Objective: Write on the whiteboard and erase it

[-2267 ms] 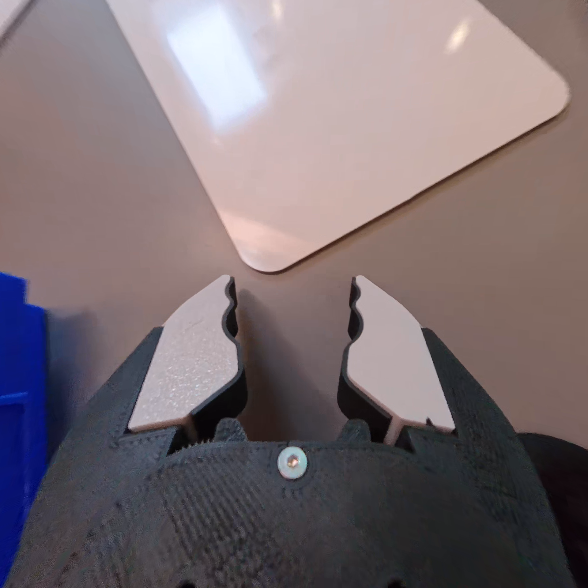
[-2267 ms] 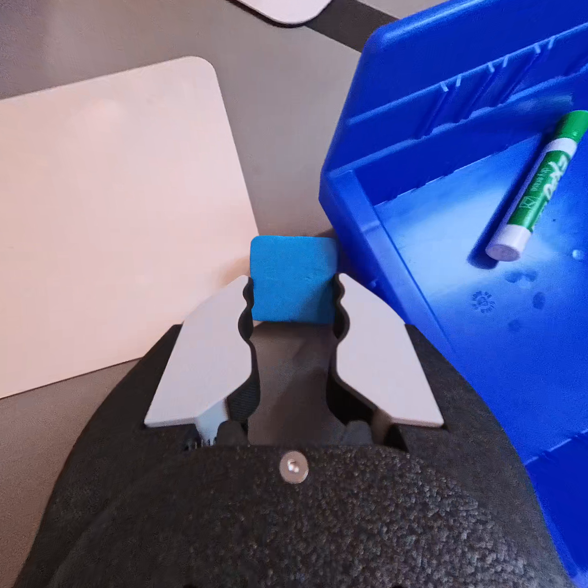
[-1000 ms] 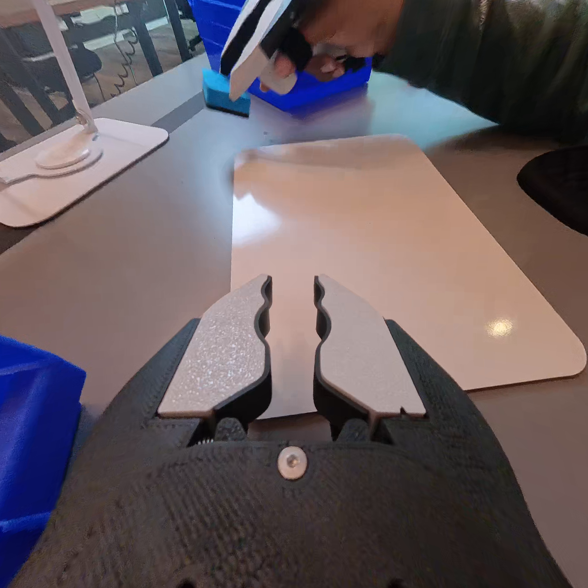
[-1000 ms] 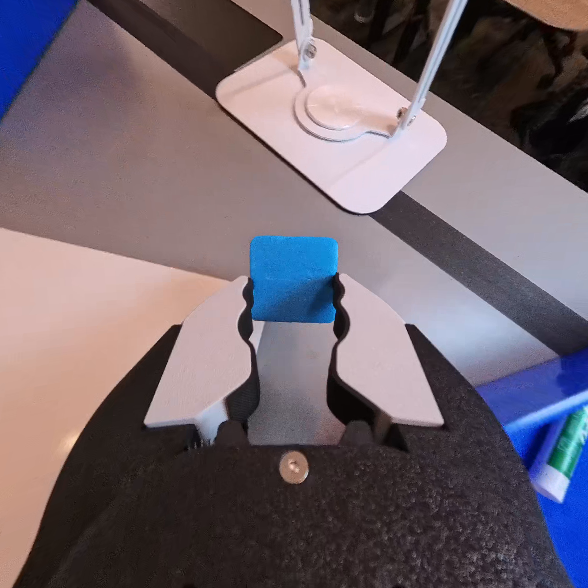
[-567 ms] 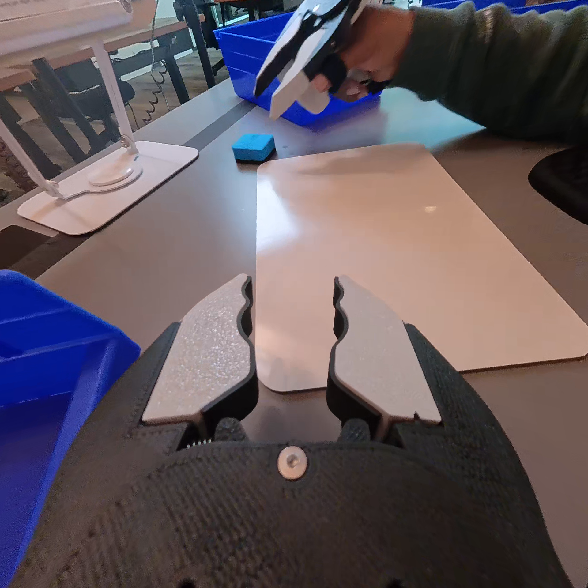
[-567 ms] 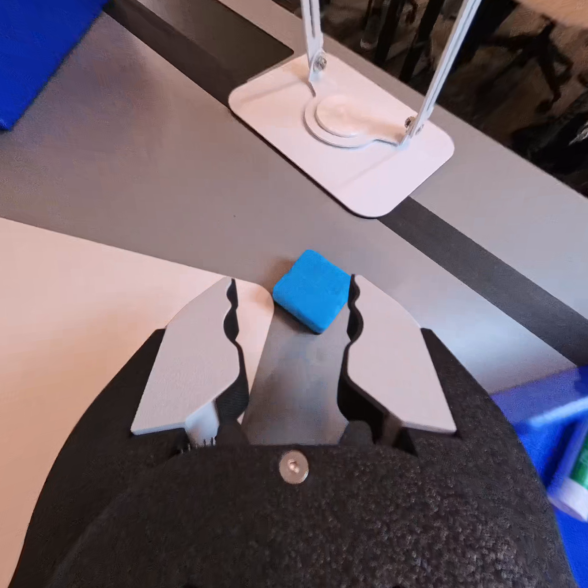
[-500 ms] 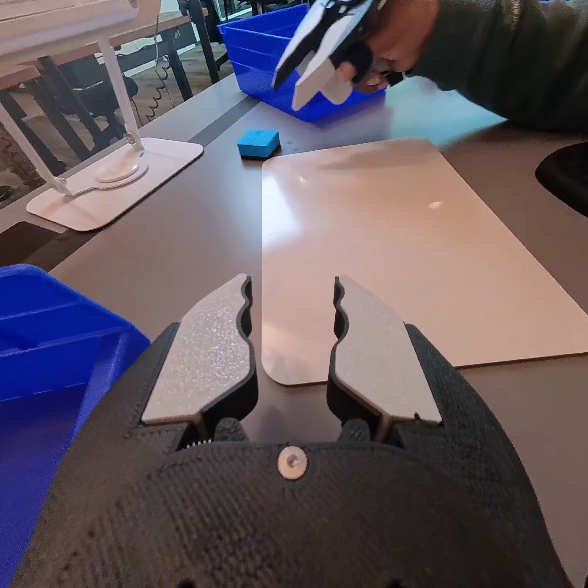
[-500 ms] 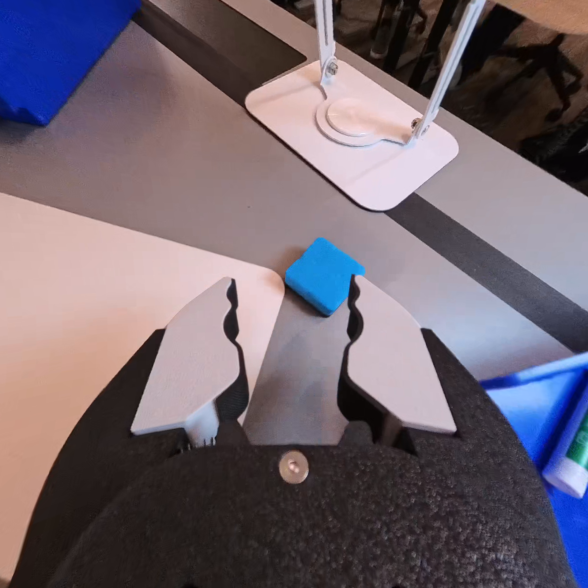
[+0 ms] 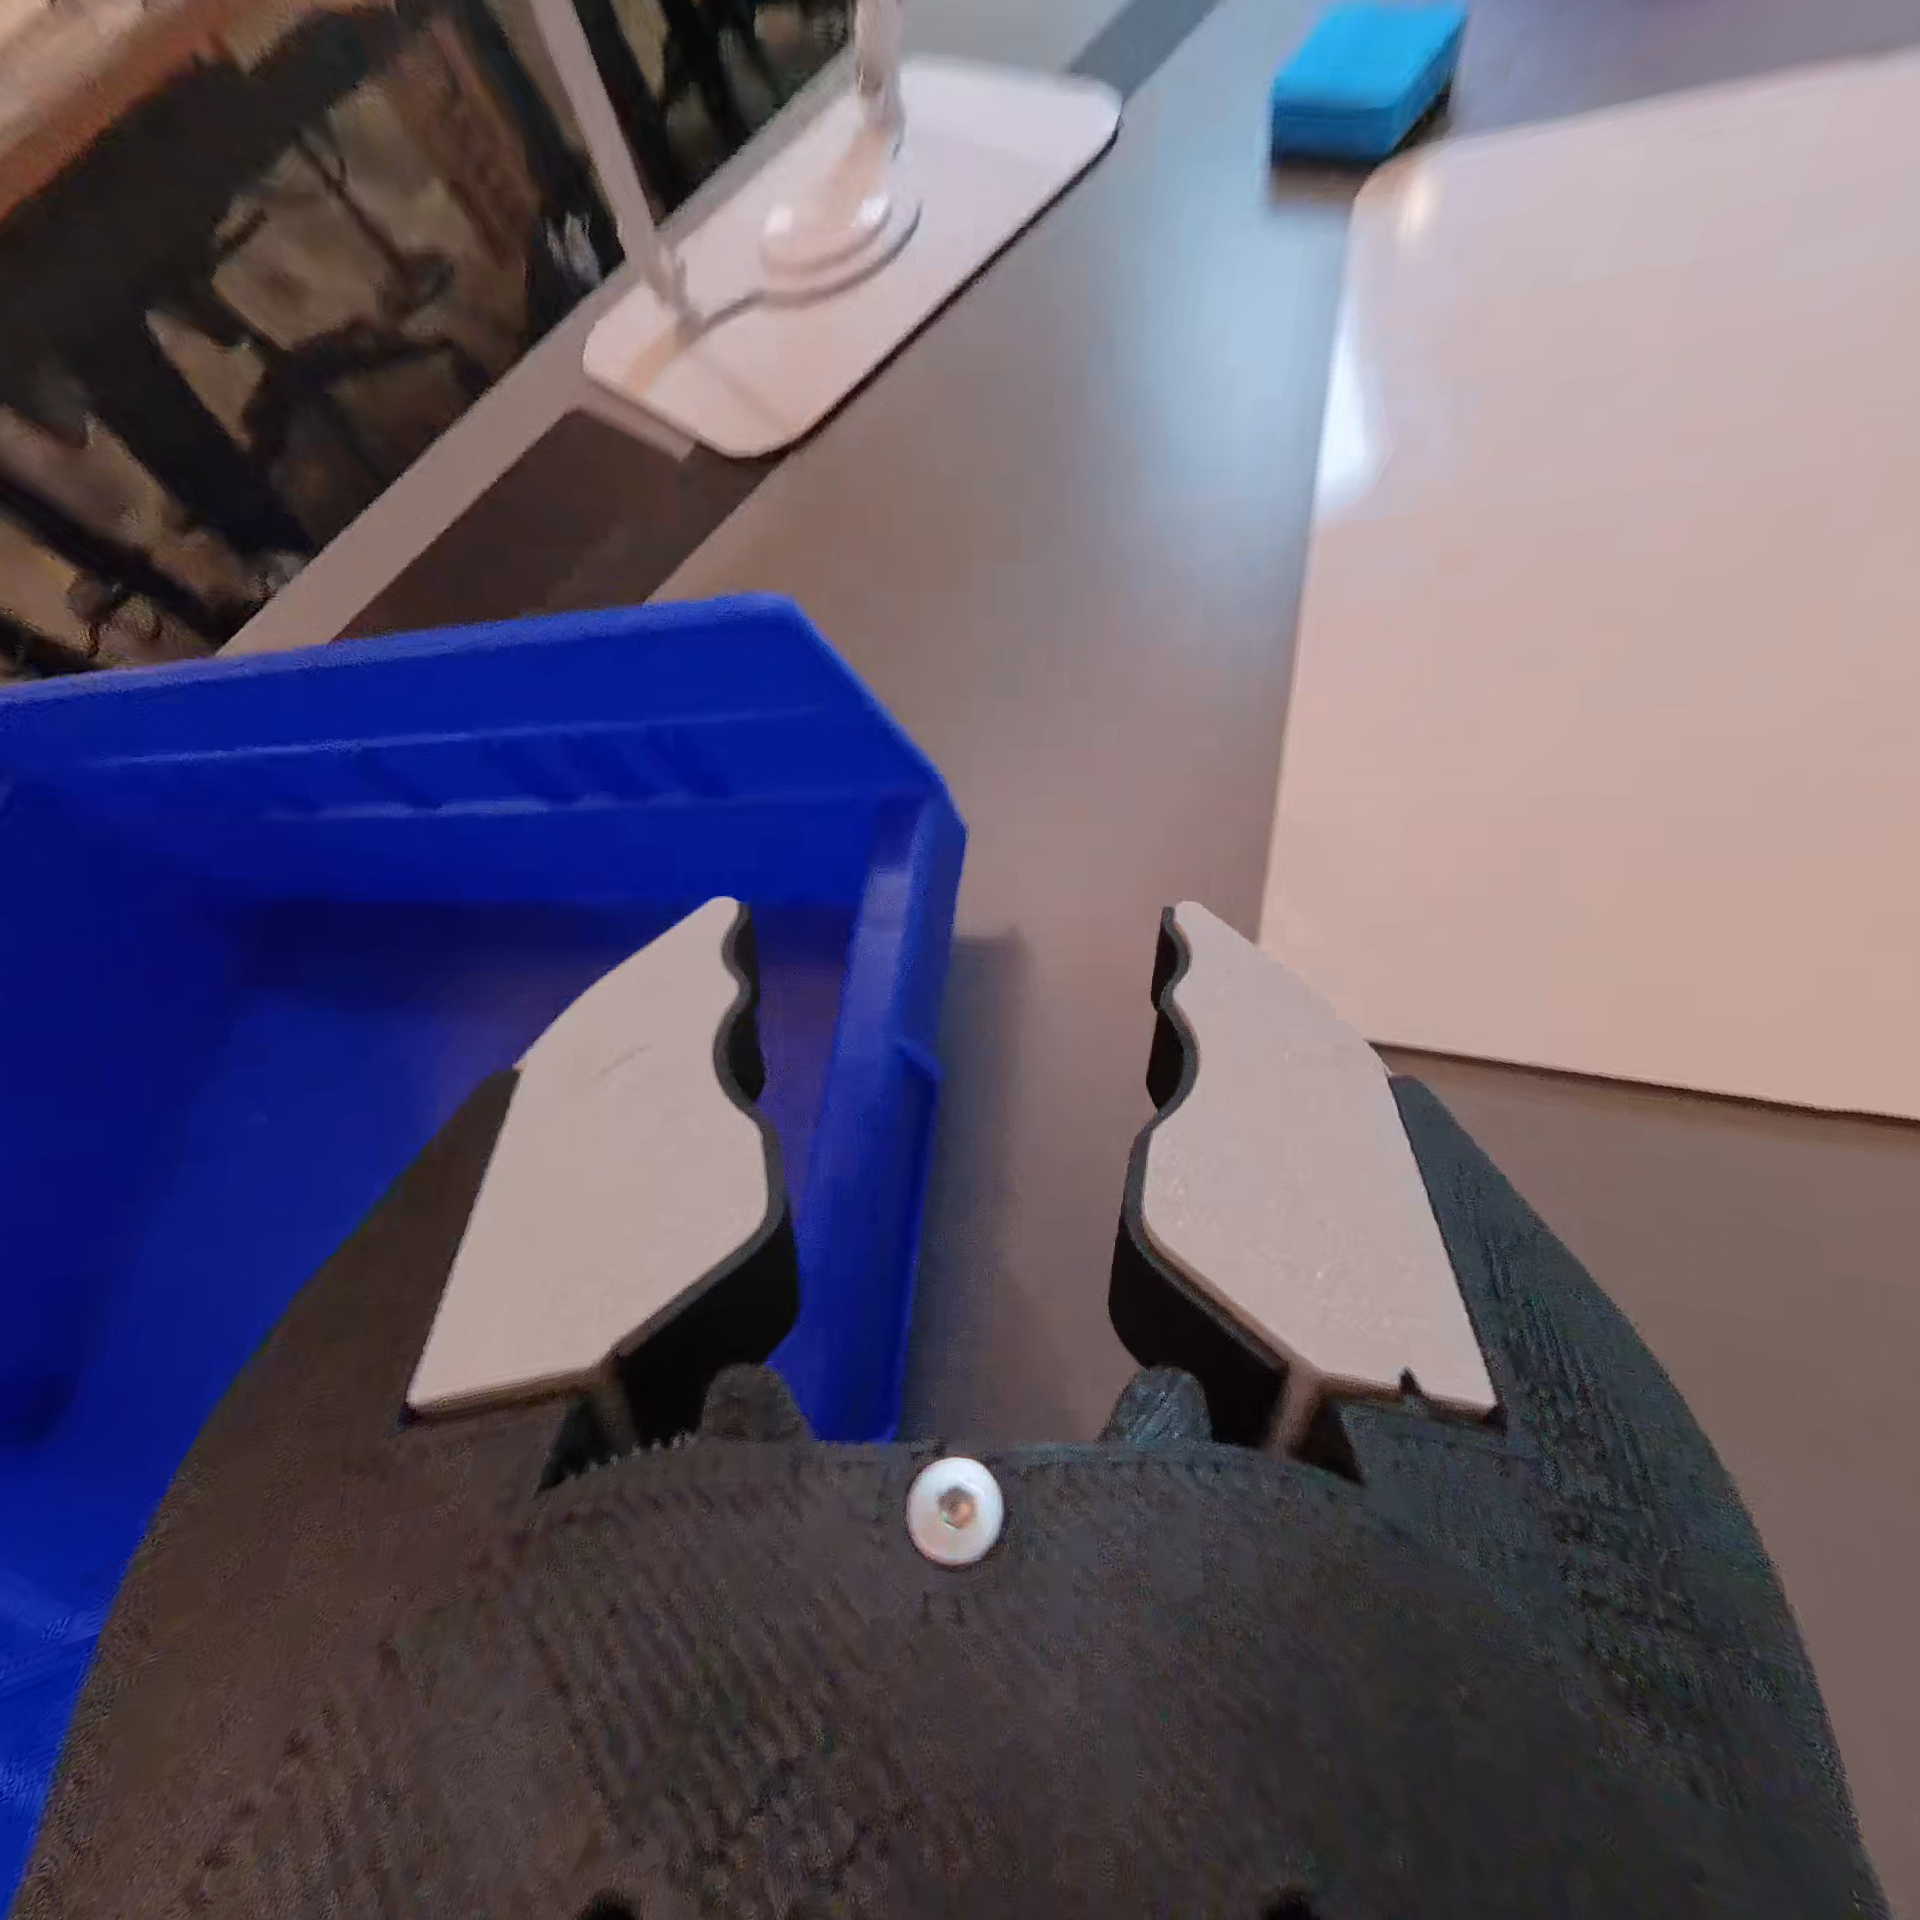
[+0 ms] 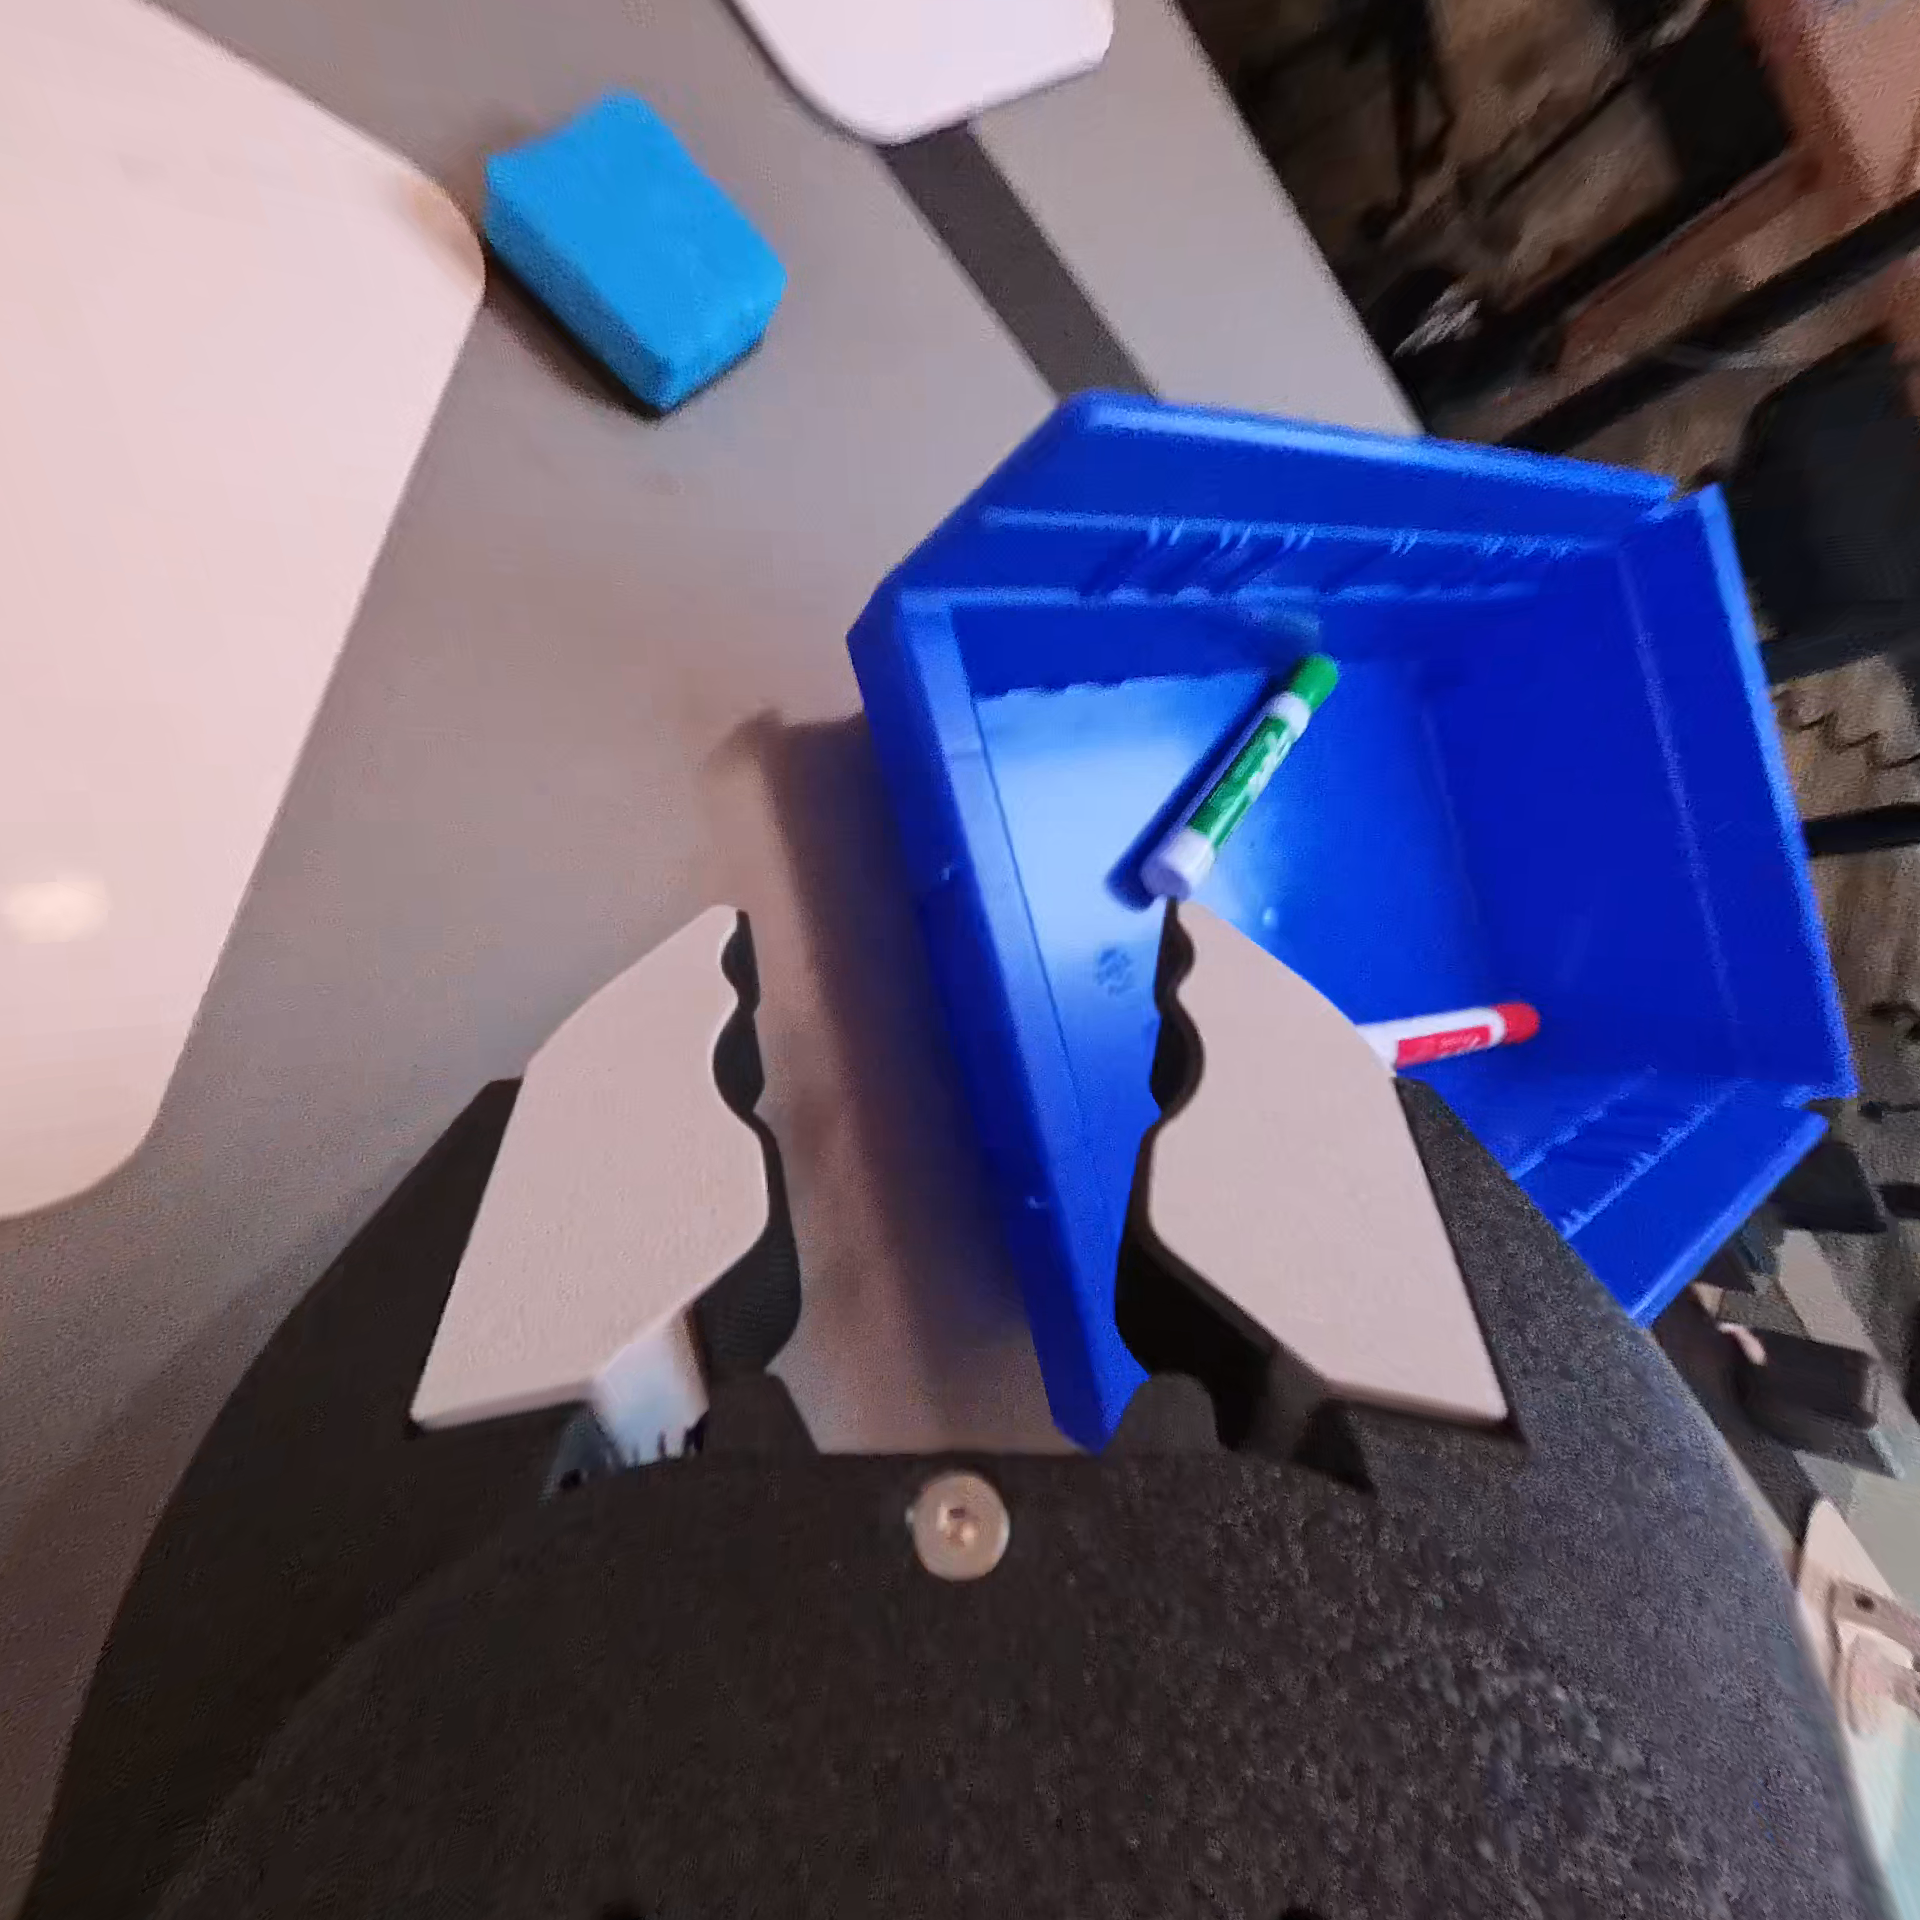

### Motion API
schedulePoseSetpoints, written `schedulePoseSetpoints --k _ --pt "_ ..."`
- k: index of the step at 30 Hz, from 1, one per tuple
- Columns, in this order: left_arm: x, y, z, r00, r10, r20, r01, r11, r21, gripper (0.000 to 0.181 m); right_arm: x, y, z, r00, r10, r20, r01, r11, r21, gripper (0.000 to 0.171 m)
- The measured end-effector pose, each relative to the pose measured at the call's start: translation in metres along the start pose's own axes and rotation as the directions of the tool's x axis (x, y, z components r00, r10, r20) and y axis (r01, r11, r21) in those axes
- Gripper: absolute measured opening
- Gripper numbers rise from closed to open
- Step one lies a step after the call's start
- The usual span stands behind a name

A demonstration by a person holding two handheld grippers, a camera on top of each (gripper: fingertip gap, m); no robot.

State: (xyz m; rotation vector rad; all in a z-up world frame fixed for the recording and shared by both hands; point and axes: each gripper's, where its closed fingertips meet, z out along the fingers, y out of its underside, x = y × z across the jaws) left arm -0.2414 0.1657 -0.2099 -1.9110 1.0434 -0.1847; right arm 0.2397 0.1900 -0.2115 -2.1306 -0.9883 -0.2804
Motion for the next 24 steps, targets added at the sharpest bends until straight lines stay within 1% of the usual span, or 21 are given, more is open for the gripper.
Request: schedulePoseSetpoints --k 1,2,3,5,6,7,8,9,10,13,15,18,19,20,24 --pt "-0.006 0.004 0.001 1.000 0.018 0.025 -0.017 0.999 -0.051 0.074 -0.001 0.013 0.004 0.998 -0.010 0.055 0.016 0.995 -0.102 0.078" --pt "-0.009 0.007 0.003 0.999 0.036 0.037 -0.032 0.995 -0.093 0.075 0.002 0.024 0.010 0.997 -0.039 0.068 0.051 0.981 -0.187 0.080" --pt "-0.010 0.010 0.003 0.998 0.045 0.040 -0.040 0.991 -0.125 0.076 0.010 0.032 0.016 0.996 -0.075 0.053 0.086 0.967 -0.241 0.081" --pt "-0.011 0.015 0.005 0.999 0.033 0.030 -0.028 0.986 -0.165 0.075 0.013 0.048 0.027 0.993 -0.089 0.077 0.109 0.938 -0.328 0.083" --pt "-0.011 0.019 0.006 0.999 0.029 0.027 -0.024 0.983 -0.183 0.076 0.015 0.055 0.032 0.993 -0.085 0.080 0.108 0.928 -0.355 0.081" --pt "-0.013 0.024 0.006 0.999 0.031 0.032 -0.024 0.979 -0.204 0.075 0.017 0.061 0.037 0.993 -0.085 0.082 0.110 0.921 -0.374 0.076" --pt "-0.015 0.032 0.006 0.999 0.034 0.034 -0.025 0.970 -0.240 0.075 0.014 0.067 0.041 0.991 -0.085 0.107 0.120 0.916 -0.384 0.065" --pt "-0.016 0.041 0.006 0.999 0.038 0.032 -0.027 0.958 -0.287 0.076 0.012 0.068 0.044 0.987 -0.101 0.123 0.139 0.923 -0.360 0.041" --pt "-0.019 0.049 0.006 0.998 0.043 0.037 -0.029 0.943 -0.331 0.076 0.011 0.069 0.043 0.983 -0.131 0.128 0.167 0.927 -0.335 0.031" --pt "-0.026 0.070 0.007 0.994 0.099 0.034 -0.073 0.888 -0.454 0.074 0.002 0.076 0.032 0.973 -0.170 0.157 0.214 0.920 -0.328 0.030" --pt "-0.032 0.081 0.007 0.990 0.139 0.025 -0.106 0.845 -0.525 0.068 -0.011 0.077 0.020 0.970 -0.180 0.165 0.225 0.923 -0.313 0.029" --pt "-0.029 0.085 0.010 0.990 0.137 -0.031 -0.131 0.821 -0.556 0.045 -0.036 0.072 -0.008 0.969 -0.190 0.161 0.227 0.939 -0.259 0.030" --pt "-0.024 0.086 0.011 0.989 0.132 -0.067 -0.147 0.813 -0.563 0.033 -0.042 0.070 -0.019 0.969 -0.194 0.156 0.228 0.943 -0.243 0.030" --pt "-0.022 0.085 0.012 0.986 0.142 -0.082 -0.163 0.809 -0.565 0.028 -0.049 0.068 -0.030 0.967 -0.202 0.154 0.233 0.946 -0.227 0.030" --pt "-0.023 0.085 0.013 0.983 0.162 -0.087 -0.182 0.802 -0.569 0.028 -0.074 0.061 -0.071 0.965 -0.218 0.148 0.242 0.955 -0.173 0.030"
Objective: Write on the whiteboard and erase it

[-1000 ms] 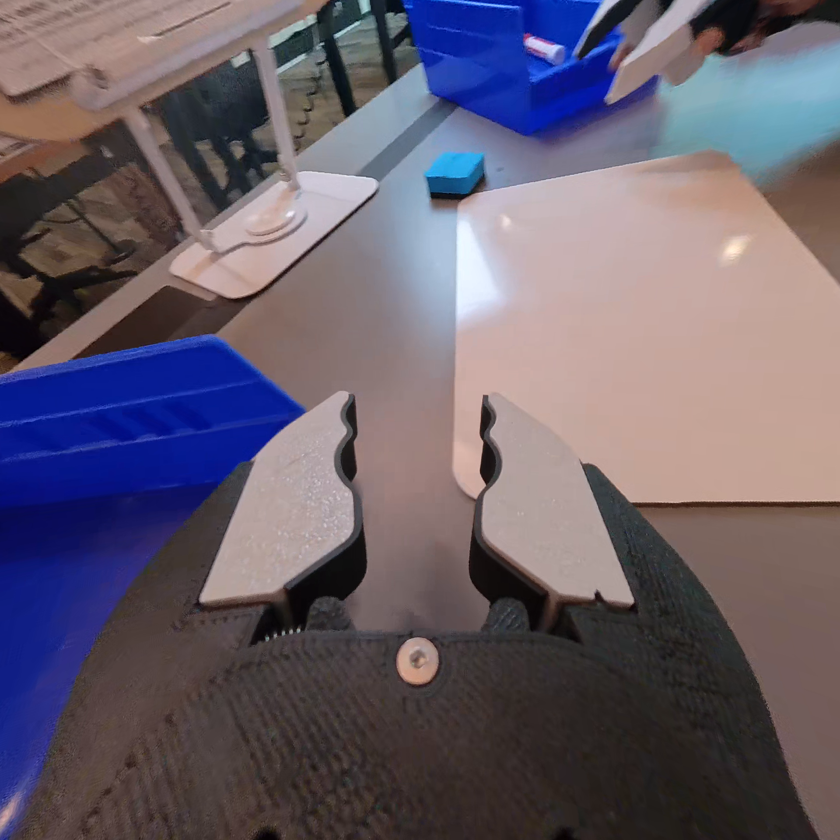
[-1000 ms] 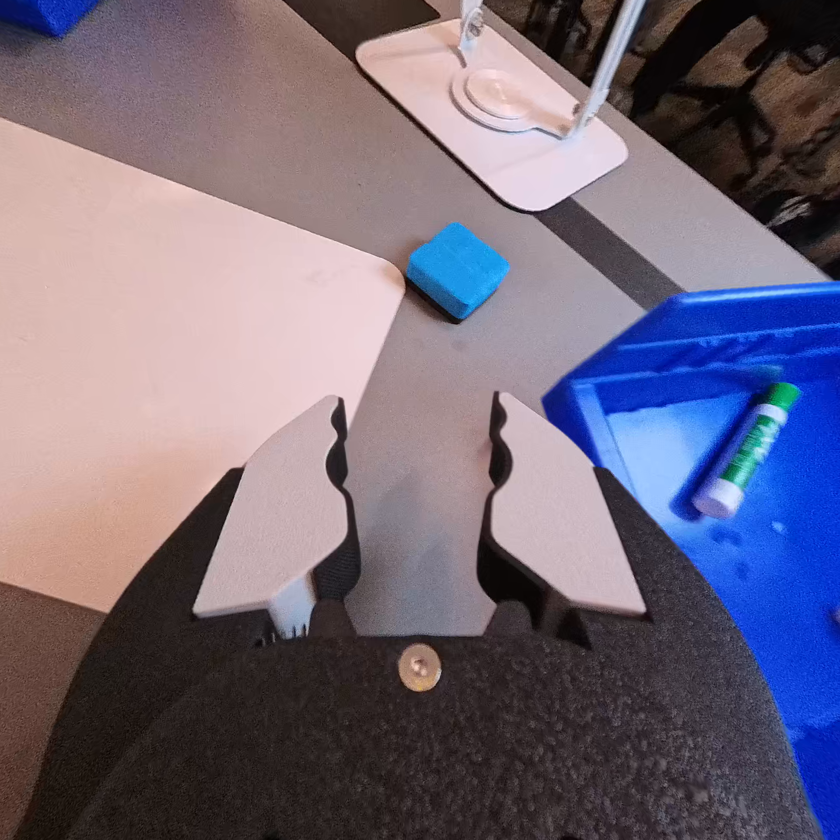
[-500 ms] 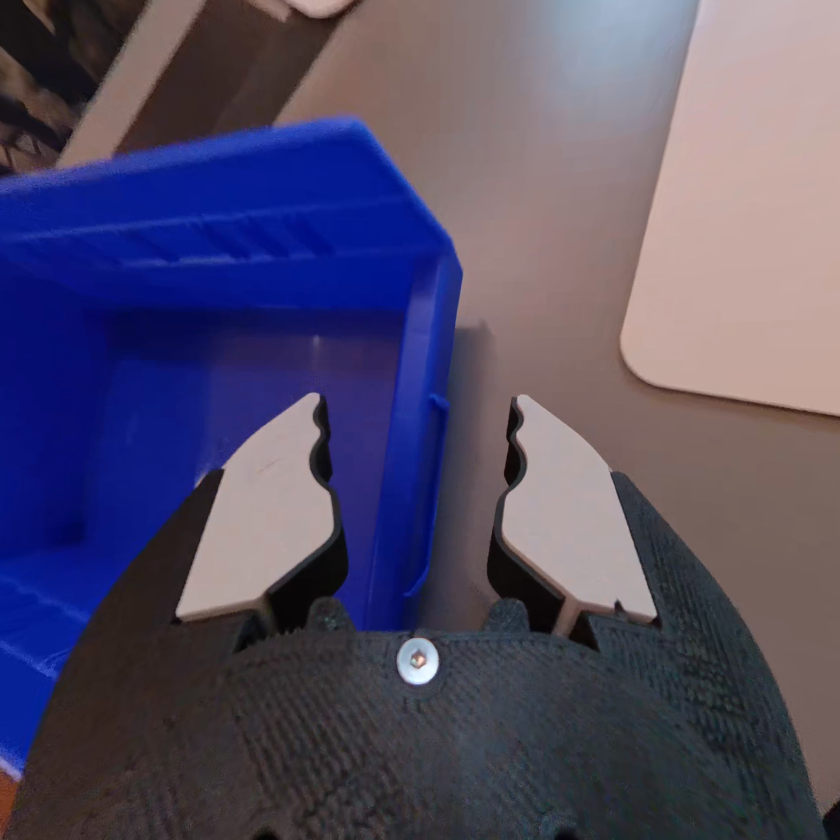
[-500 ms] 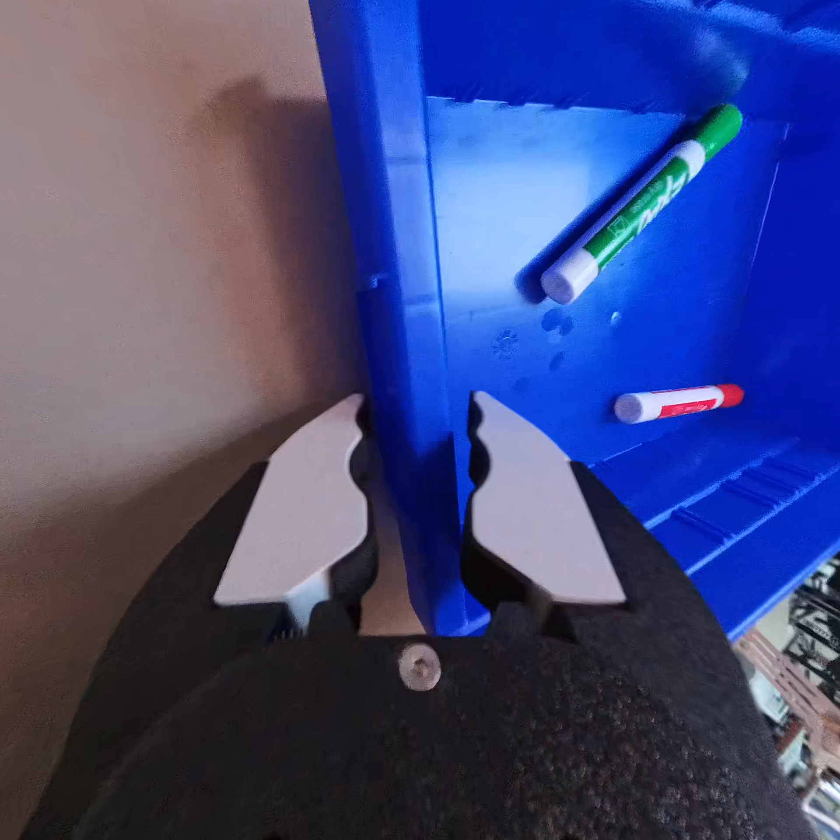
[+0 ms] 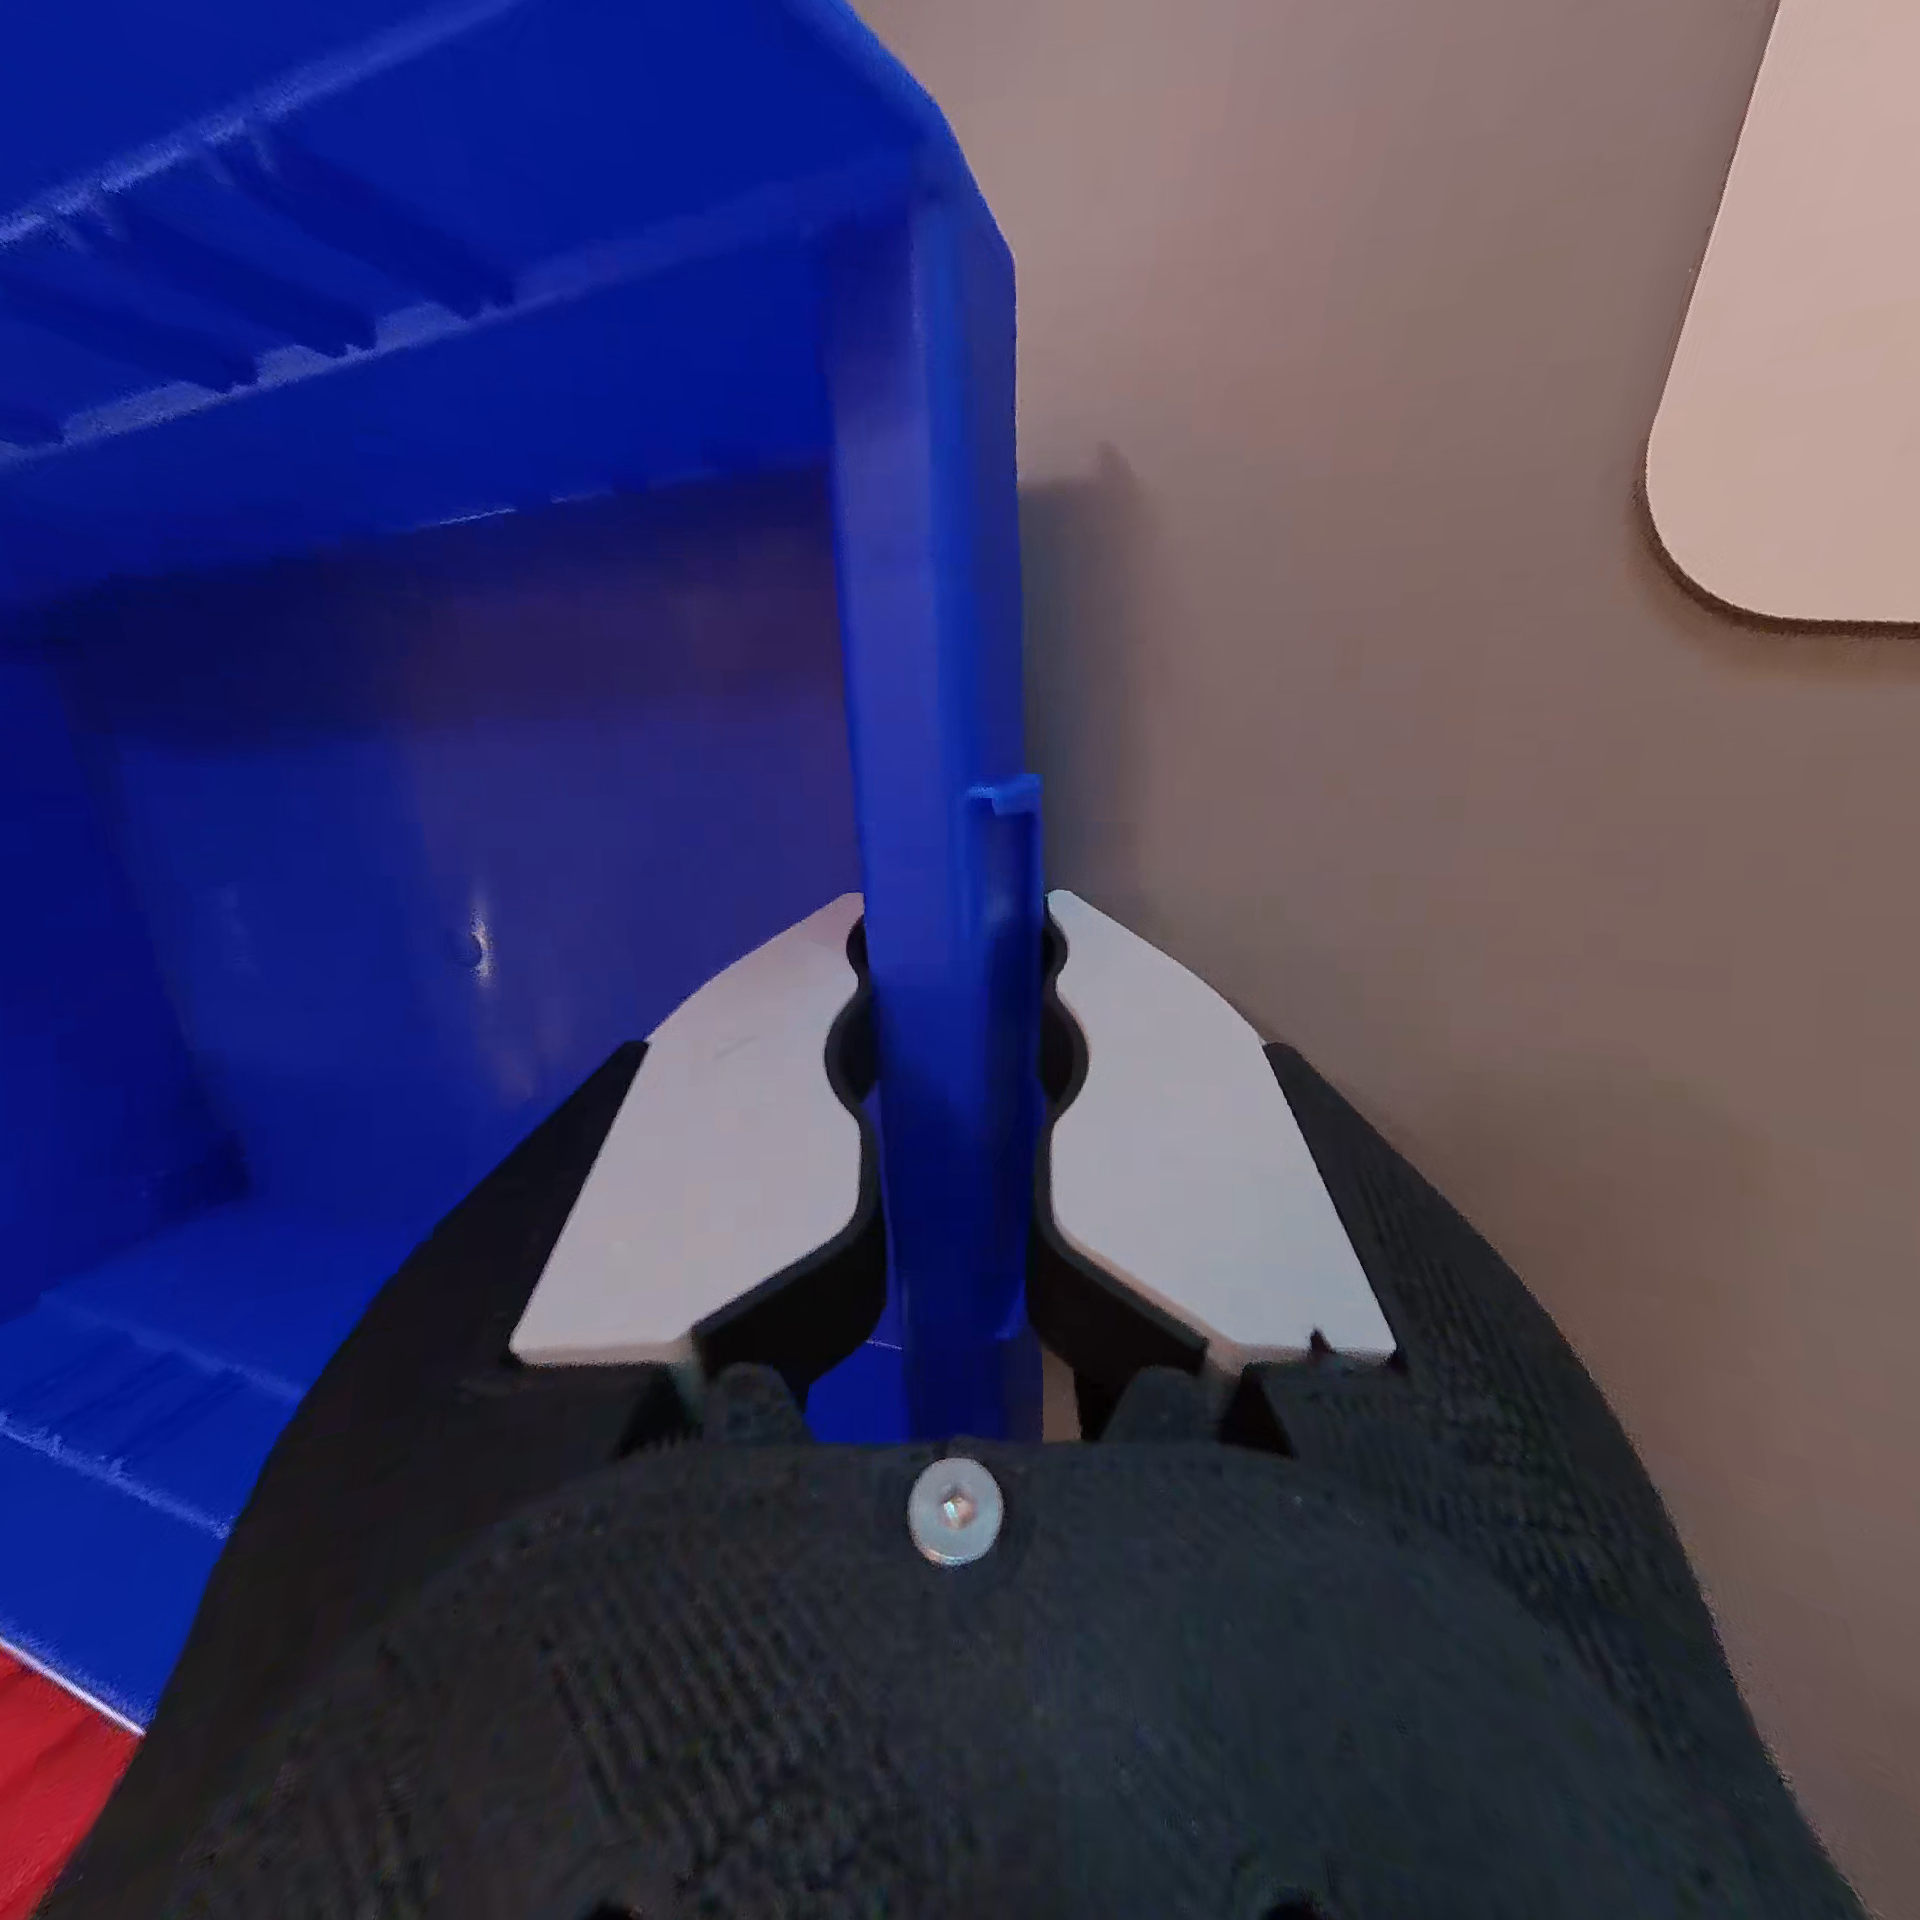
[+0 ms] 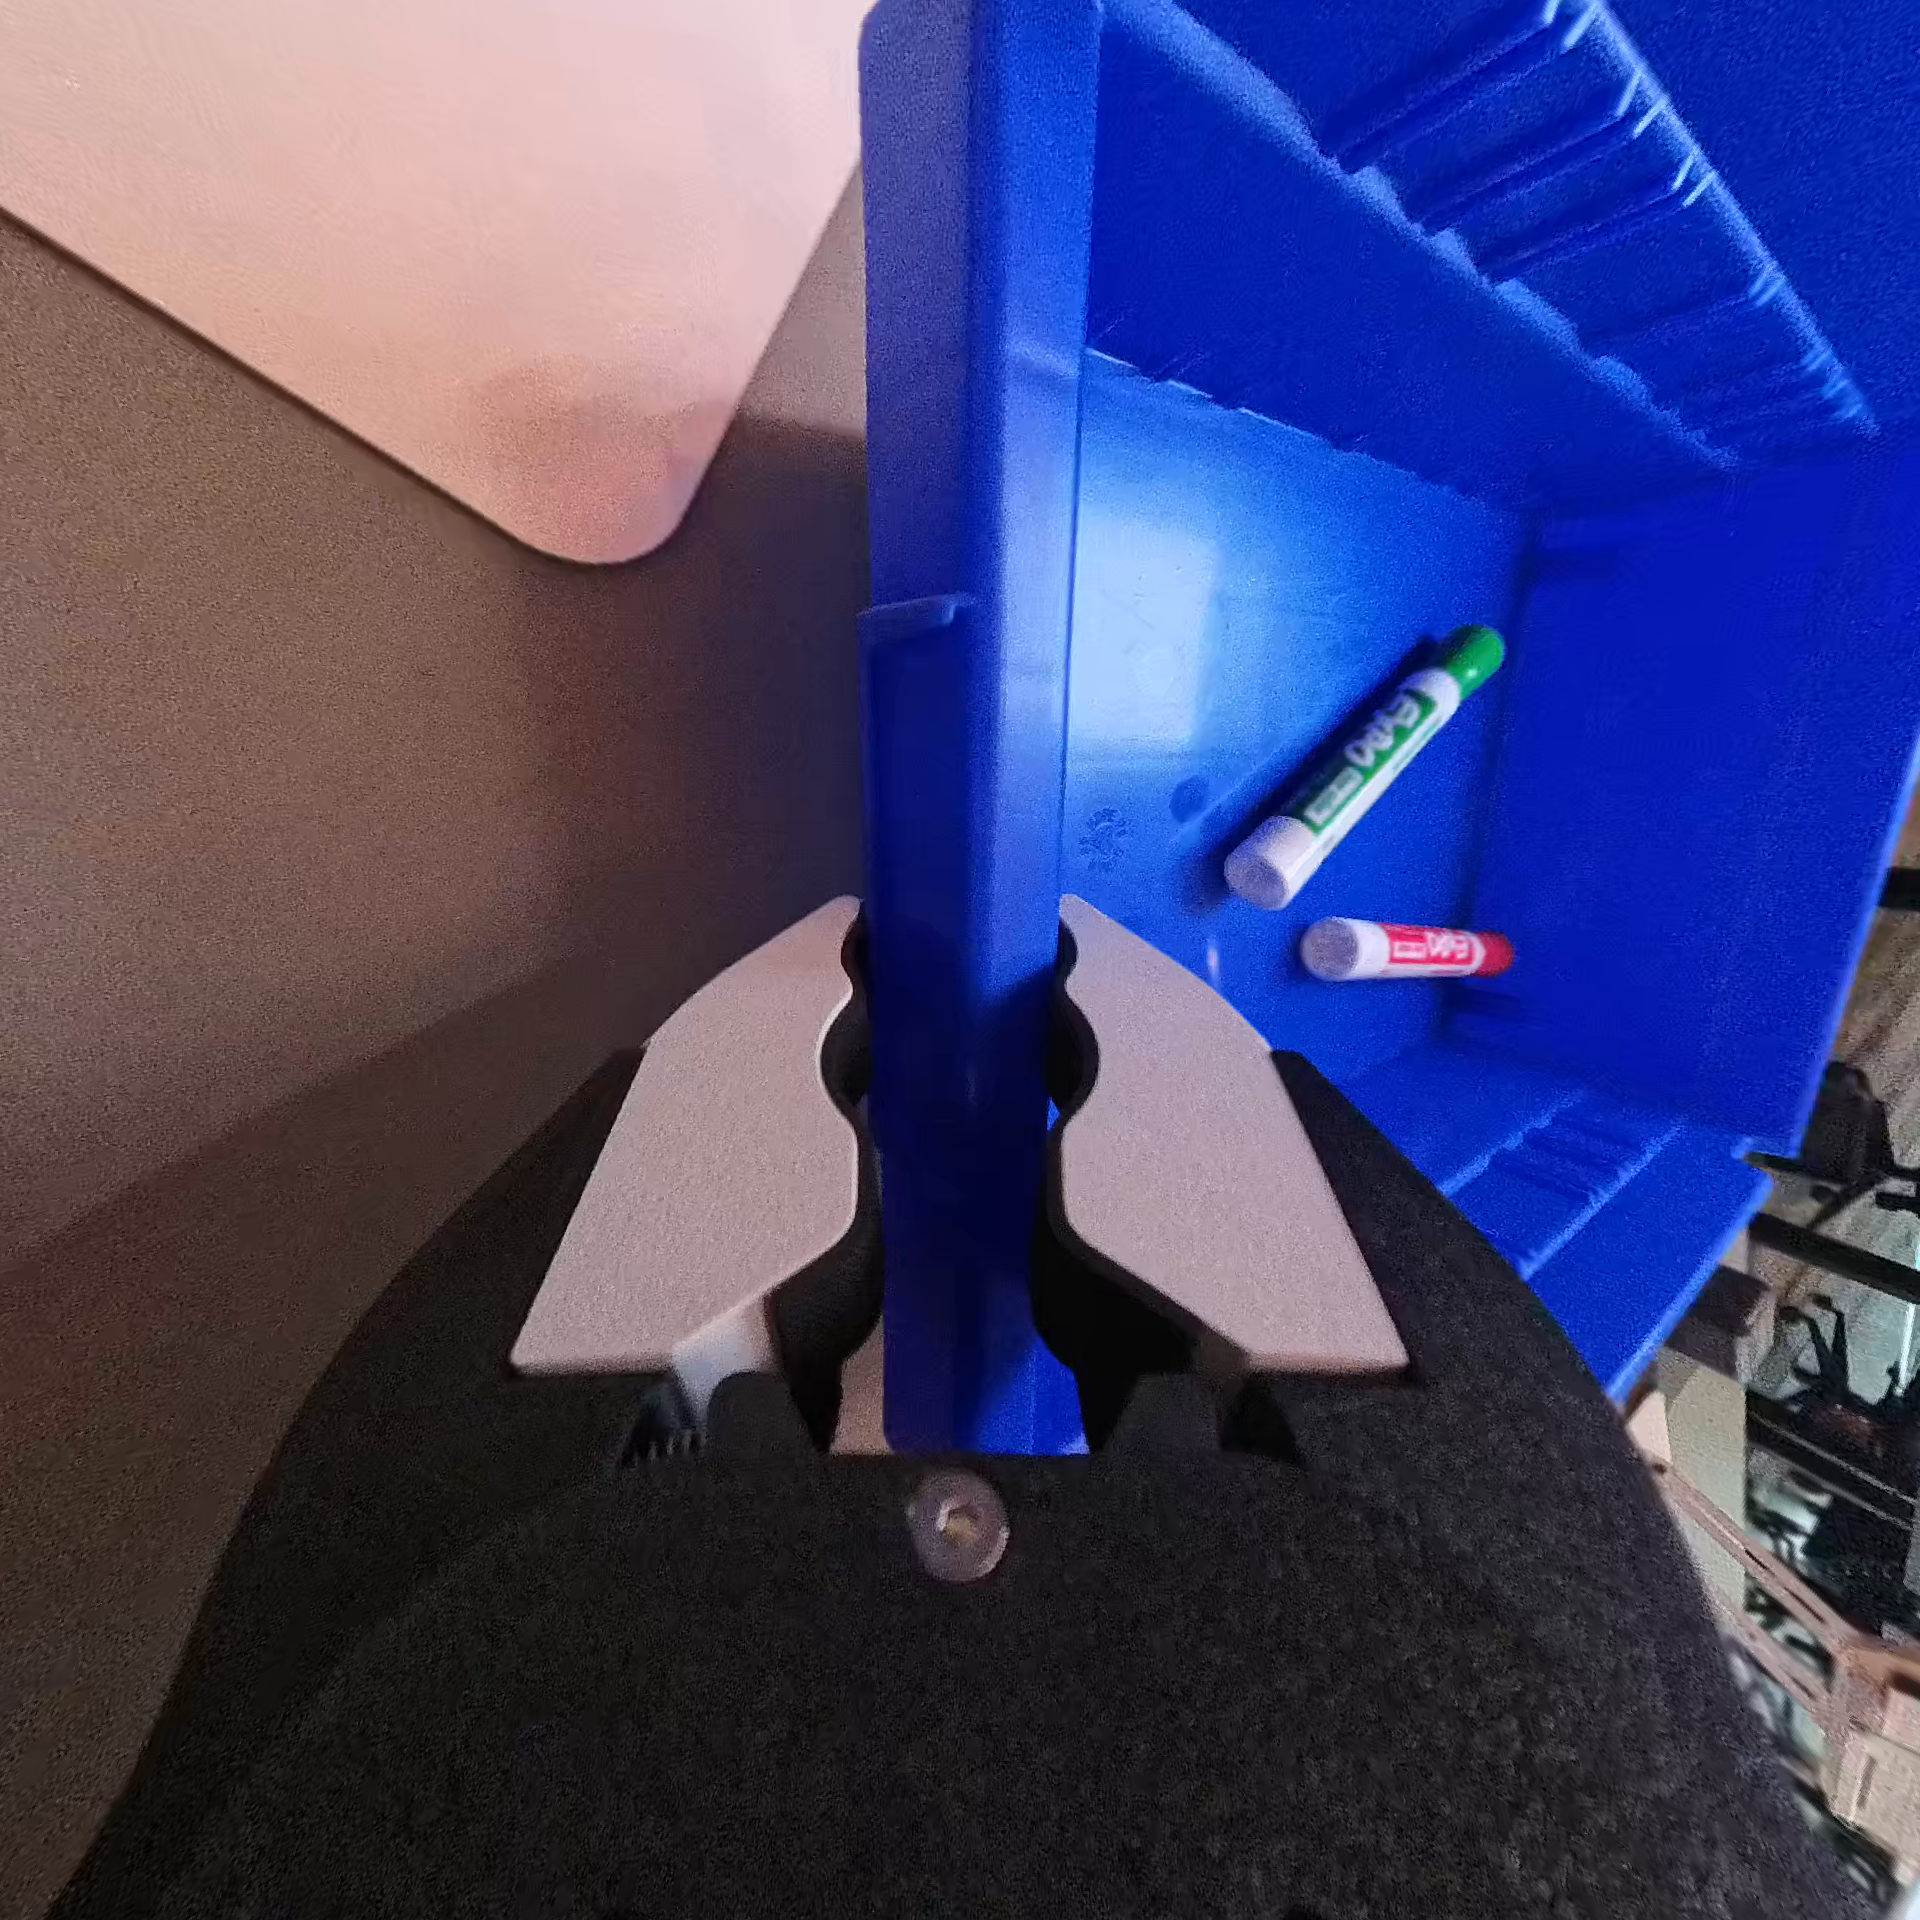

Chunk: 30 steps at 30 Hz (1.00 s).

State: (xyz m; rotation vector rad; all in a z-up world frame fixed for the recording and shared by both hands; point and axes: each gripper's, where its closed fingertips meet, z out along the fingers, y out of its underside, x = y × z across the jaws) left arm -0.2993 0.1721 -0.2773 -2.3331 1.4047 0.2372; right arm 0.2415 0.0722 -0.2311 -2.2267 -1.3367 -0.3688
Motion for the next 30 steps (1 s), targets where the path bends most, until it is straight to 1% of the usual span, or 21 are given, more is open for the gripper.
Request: schedulePoseSetpoints --k 5,10,15,17,20,23,27,30 --pt "0.011 0.003 -0.007 0.999 0.010 0.051 -0.012 0.999 0.036 0.029 -0.017 -0.020 -0.043 1.000 0.010 -0.029 -0.006 0.994 0.109 0.030" --pt "0.015 0.016 -0.025 0.986 0.019 0.166 -0.032 0.996 0.080 0.030 -0.035 -0.056 -0.066 0.999 -0.003 -0.047 0.013 0.977 0.211 0.030" --pt "0.022 0.030 -0.053 0.973 -0.027 0.228 -0.009 0.988 0.155 0.030 -0.058 -0.104 -0.070 0.985 -0.136 -0.109 0.160 0.954 0.253 0.030" --pt "0.024 0.039 -0.065 0.965 -0.030 0.261 -0.013 0.987 0.160 0.030 -0.066 -0.126 -0.072 0.973 -0.196 -0.122 0.222 0.936 0.274 0.030" --pt "0.024 0.054 -0.082 0.949 -0.040 0.313 -0.009 0.989 0.151 0.030 -0.084 -0.164 -0.071 0.951 -0.287 -0.115 0.309 0.898 0.313 0.030" --pt "0.022 0.066 -0.100 0.938 -0.065 0.341 0.011 0.987 0.158 0.030 -0.109 -0.204 -0.062 0.917 -0.384 -0.105 0.395 0.848 0.352 0.030" --pt "0.018 0.078 -0.121 0.921 -0.085 0.380 0.023 0.986 0.165 0.030 -0.144 -0.257 -0.038 0.874 -0.476 -0.097 0.471 0.782 0.408 0.030" --pt "0.016 0.085 -0.133 0.908 -0.092 0.409 0.026 0.986 0.163 0.030 -0.170 -0.288 -0.014 0.845 -0.527 -0.086 0.510 0.748 0.425 0.030"
